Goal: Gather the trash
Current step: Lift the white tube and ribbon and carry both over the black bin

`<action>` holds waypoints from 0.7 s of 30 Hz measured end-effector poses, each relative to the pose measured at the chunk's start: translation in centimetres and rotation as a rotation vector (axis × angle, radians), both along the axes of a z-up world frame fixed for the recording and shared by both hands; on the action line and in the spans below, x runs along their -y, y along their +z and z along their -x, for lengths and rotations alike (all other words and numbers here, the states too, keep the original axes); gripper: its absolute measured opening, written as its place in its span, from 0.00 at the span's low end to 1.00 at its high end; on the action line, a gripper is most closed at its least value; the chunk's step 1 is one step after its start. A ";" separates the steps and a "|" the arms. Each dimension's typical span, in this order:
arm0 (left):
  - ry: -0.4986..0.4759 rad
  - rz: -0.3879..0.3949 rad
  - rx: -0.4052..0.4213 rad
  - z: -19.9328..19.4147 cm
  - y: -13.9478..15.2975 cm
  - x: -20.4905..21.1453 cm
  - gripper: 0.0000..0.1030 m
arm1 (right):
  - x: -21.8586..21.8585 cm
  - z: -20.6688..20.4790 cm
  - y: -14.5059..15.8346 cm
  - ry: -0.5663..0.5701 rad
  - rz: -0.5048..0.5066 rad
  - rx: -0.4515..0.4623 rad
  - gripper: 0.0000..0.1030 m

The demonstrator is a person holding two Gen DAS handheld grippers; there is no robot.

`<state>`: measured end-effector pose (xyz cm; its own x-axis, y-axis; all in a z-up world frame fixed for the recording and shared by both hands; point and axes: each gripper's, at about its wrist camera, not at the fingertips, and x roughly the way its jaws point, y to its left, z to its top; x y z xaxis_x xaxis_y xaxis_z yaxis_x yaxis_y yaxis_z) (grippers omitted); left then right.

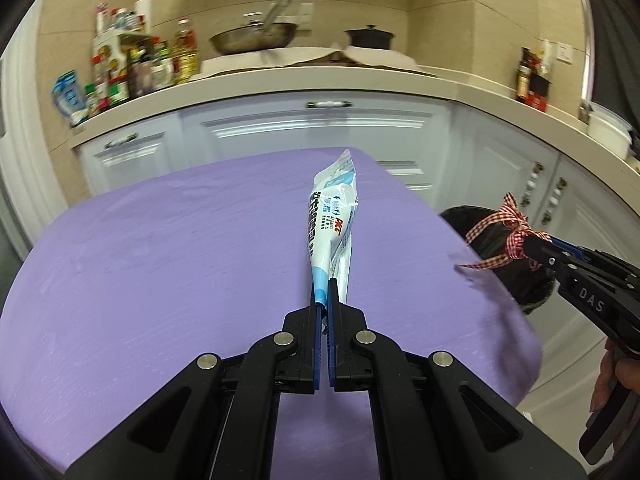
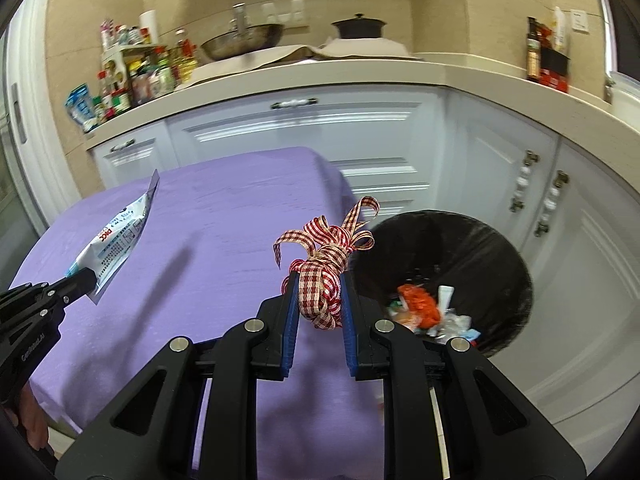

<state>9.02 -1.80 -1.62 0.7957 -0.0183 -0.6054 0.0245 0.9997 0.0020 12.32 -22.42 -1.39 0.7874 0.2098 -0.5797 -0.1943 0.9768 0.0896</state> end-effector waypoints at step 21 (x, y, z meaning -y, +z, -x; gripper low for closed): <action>-0.227 -0.024 0.038 -5.6 0.1 12.7 0.03 | 9.8 -4.0 -0.7 -0.172 0.002 0.032 0.18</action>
